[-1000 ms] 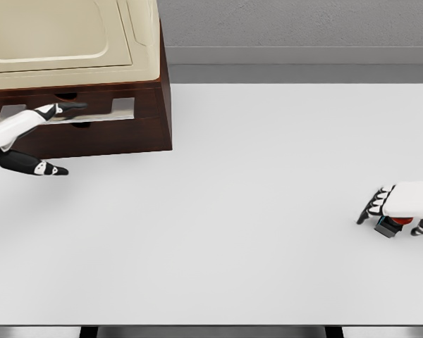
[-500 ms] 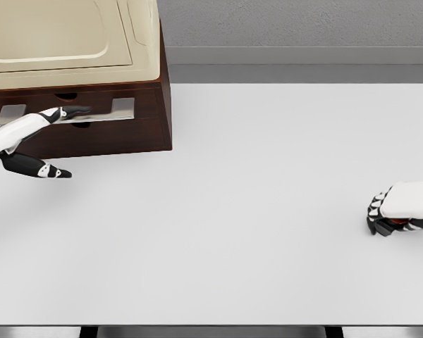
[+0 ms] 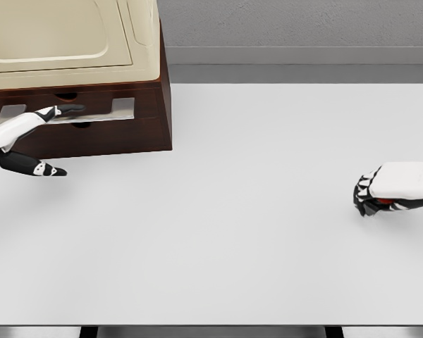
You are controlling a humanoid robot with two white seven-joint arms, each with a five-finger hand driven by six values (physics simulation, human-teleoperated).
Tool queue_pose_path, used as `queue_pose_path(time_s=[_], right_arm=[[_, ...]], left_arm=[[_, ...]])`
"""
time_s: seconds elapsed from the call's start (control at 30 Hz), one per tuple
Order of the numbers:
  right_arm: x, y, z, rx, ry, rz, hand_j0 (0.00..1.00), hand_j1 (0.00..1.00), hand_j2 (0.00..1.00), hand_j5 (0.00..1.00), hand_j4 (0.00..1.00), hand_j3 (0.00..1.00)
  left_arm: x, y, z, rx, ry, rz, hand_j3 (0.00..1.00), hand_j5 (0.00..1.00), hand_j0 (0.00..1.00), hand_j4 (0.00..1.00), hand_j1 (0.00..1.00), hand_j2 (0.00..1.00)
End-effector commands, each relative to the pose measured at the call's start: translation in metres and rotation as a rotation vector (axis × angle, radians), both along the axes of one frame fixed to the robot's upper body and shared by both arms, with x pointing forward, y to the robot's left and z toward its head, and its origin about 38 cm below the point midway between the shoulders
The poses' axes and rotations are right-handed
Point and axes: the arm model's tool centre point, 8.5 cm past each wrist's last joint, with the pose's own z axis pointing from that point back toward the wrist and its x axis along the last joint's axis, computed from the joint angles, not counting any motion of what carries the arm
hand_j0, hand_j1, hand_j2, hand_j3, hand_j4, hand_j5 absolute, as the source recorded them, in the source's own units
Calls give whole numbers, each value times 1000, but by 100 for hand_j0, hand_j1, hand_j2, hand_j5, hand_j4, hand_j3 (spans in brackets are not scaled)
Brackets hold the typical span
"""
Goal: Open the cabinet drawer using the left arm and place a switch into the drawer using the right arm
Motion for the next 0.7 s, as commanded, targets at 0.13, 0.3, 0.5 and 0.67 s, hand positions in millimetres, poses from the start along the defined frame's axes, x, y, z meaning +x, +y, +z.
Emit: queue_pose_path(time_s=[0.13, 0.3, 0.5, 0.67], right_arm=[[17, 28, 18, 83, -40, 36, 49, 49, 49, 49, 49, 49], [20, 38, 21, 104, -44, 52, 49, 49, 49, 49, 49, 49], [27, 47, 31, 133, -69, 66, 49, 49, 49, 49, 49, 49], [32, 62, 34, 148, -76, 100, 48, 48, 48, 48, 48, 48]], left_arm=[[0, 3, 0, 3, 7, 8, 100, 100, 100, 100, 100, 100], [-4, 2, 4, 13, 5, -8, 100, 100, 100, 100, 100, 100], [-12, 0, 11, 49, 17, -54, 100, 100, 100, 100, 100, 100], [-13, -2, 11, 48, 20, -64, 100, 100, 100, 100, 100, 100]])
